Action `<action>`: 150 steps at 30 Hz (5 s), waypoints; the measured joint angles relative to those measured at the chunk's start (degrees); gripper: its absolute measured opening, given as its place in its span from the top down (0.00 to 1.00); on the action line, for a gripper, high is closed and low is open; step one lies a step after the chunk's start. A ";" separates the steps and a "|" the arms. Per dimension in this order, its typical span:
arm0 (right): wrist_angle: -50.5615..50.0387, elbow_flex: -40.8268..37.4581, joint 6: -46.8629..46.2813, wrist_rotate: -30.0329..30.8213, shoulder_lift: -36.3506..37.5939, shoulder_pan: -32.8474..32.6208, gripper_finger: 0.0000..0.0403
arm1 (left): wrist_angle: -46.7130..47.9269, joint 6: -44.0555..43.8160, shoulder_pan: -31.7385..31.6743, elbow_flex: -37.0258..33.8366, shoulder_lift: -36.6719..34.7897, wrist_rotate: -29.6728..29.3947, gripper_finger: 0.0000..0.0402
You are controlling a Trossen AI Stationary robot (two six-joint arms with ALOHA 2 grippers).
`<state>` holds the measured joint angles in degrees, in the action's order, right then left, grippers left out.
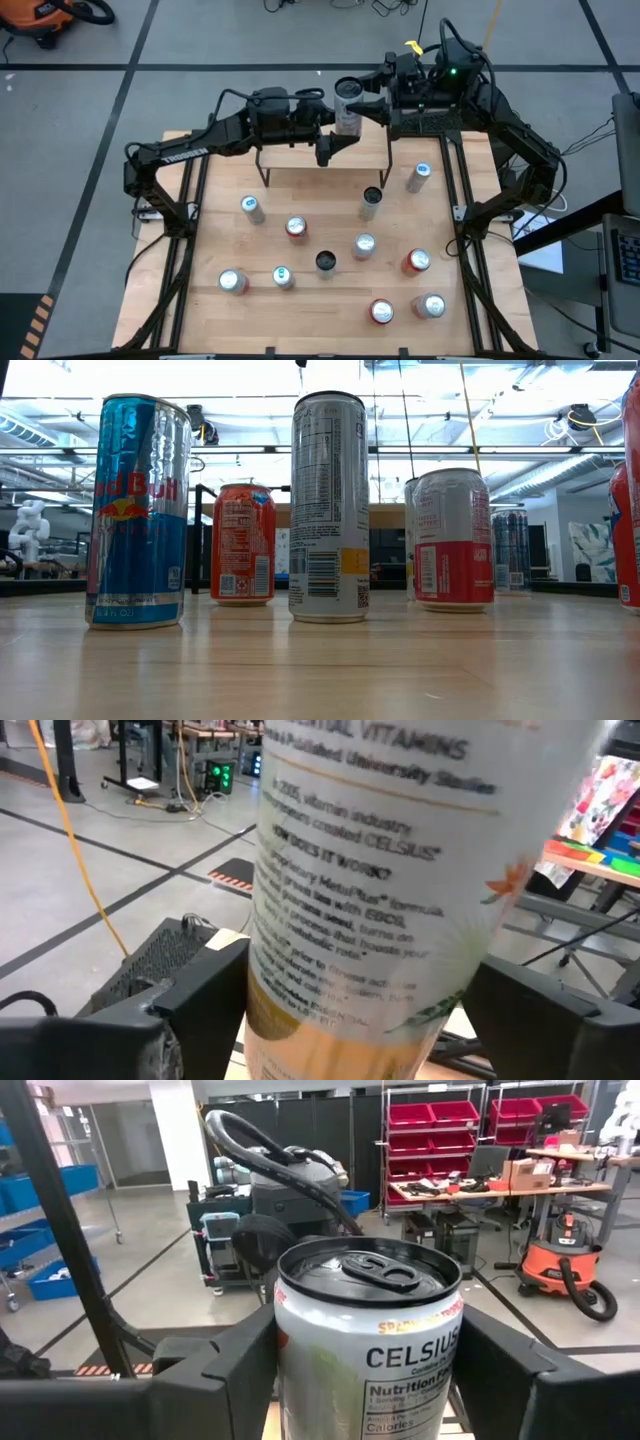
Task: Place canned beverage on shelf
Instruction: Put the top left white-yellow soda can on the shelf
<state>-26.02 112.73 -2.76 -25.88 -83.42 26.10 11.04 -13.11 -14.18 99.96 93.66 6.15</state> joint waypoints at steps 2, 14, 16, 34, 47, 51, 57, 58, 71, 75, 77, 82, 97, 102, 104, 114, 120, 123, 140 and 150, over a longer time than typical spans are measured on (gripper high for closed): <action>0.33 0.00 0.06 0.01 0.00 0.54 0.45 | 0.12 -0.04 -0.10 0.00 -0.12 -0.17 0.15; 0.11 0.05 0.28 -1.05 0.11 2.82 0.45 | 2.27 -1.61 -1.28 -0.13 -3.35 -0.75 0.15; -0.28 0.04 0.30 -0.89 0.09 3.00 0.45 | 3.26 -1.53 -1.49 -0.11 -4.54 -0.58 0.15; 1.64 0.13 -8.02 -0.67 -3.51 2.53 0.44 | 5.74 1.41 -12.48 -0.13 -12.14 9.27 0.15; 6.42 0.13 -4.69 5.01 -5.51 0.90 0.44 | 6.06 1.36 -14.31 -0.13 -12.17 16.50 0.15; 8.34 0.13 -4.52 4.99 -6.37 0.90 0.44 | 6.11 1.36 -14.31 -0.13 -12.13 16.50 0.15; 8.18 0.13 -4.44 4.91 -7.50 0.46 0.44 | 6.49 0.03 -14.31 -0.21 -11.48 18.11 0.15; 8.02 0.11 -4.16 4.86 -7.58 0.44 0.44 | 6.49 -0.09 -14.31 -0.22 -11.47 18.03 0.15; 9.76 0.11 -4.53 4.80 -8.46 0.40 0.44 | 10.45 0.48 -16.32 -0.22 -10.95 16.95 0.15; 9.44 0.11 -4.48 4.78 -8.46 0.40 0.44 | 11.70 2.07 -16.25 -0.20 -11.07 16.96 0.15; 9.26 0.11 -4.22 4.80 -8.46 0.40 0.44 | 12.58 2.70 -16.21 -0.20 -11.07 16.96 0.15; 7.56 0.13 -5.59 4.80 -8.81 0.52 0.44 | 12.49 2.99 -16.30 -0.20 -11.19 16.96 0.15; -0.56 0.13 -5.65 -2.89 -8.63 7.15 0.44 | 12.66 2.98 -16.28 -0.20 -11.38 17.03 0.15; 1.79 -3.76 -4.98 -2.97 -8.57 9.78 0.44 | 12.71 2.98 -16.68 -0.20 -11.38 17.30 0.15; 5.52 -6.93 -5.61 -2.85 -8.60 10.64 0.44 | 12.72 3.07 -17.14 -0.20 -11.40 17.31 0.15; 28.01 -24.64 -7.92 -2.87 -8.79 13.85 0.44 | 12.77 3.69 -21.82 -0.15 -11.17 17.16 0.15; 29.27 -25.49 -2.55 -3.22 -8.72 16.07 0.44 | 12.80 4.46 -23.69 -0.11 -8.63 16.91 0.15; 29.93 -25.49 -1.02 -4.73 -9.09 17.95 0.44 | 12.42 4.49 -23.77 -0.09 -7.13 16.91 0.15; 35.24 -25.53 1.65 -10.78 -17.09 20.73 0.44 | 12.02 4.45 -22.92 -0.13 -4.04 14.73 0.15; 35.21 -25.53 2.68 -10.22 -18.67 20.70 0.44 | 12.03 4.48 -22.92 -0.13 -4.04 14.70 0.15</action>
<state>9.19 87.20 -0.08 -36.10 -102.08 46.81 23.07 -8.62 -37.10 99.83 89.62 20.85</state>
